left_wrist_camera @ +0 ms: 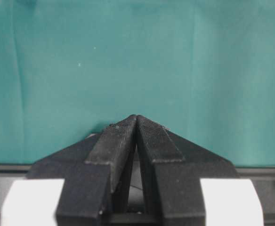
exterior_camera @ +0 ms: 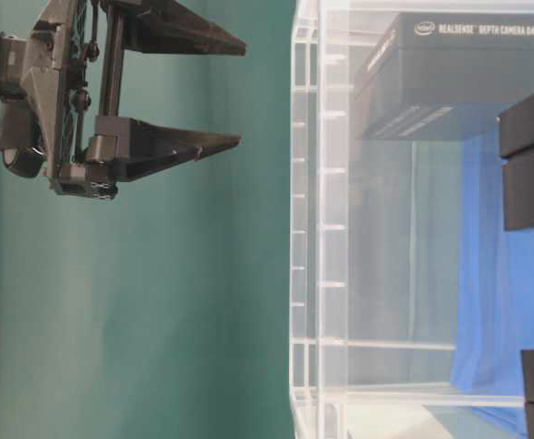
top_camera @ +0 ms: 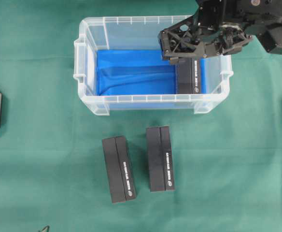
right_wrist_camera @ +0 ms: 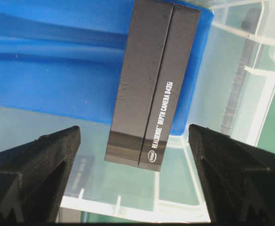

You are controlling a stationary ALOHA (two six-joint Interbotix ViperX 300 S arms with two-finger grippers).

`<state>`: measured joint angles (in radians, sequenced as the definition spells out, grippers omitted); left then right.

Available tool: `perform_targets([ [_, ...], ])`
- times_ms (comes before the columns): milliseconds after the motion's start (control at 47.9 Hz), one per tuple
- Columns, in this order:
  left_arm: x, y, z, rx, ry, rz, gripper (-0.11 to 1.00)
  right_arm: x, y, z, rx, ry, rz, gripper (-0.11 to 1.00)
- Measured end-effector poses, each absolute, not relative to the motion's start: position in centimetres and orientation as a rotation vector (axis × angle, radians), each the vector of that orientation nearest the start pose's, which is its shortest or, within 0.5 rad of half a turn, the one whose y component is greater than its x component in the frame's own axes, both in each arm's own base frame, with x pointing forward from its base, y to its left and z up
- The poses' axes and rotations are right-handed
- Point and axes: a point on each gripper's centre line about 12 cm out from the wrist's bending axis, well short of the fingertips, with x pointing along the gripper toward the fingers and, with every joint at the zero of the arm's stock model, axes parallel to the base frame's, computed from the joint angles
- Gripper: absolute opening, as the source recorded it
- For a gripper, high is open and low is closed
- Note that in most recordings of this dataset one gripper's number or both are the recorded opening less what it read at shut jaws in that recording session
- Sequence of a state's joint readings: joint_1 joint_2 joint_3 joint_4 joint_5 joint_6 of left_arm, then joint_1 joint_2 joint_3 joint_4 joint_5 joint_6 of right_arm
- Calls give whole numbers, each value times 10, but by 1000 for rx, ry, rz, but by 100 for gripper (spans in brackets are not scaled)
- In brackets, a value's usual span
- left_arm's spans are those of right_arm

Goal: Take the box out of the case with the right arm.
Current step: 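Move the open right gripper over the right black box in the case, then lower the right gripper around the right box and close it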

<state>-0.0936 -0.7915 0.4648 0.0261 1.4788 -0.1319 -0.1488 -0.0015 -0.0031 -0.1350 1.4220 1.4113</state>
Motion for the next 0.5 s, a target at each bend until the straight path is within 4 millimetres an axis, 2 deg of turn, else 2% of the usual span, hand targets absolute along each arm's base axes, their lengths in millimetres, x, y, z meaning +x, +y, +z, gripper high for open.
perform_targets([
  [501, 160, -12, 369, -46, 1151, 15, 2, 370, -71, 300, 1134, 1013, -1166, 90],
])
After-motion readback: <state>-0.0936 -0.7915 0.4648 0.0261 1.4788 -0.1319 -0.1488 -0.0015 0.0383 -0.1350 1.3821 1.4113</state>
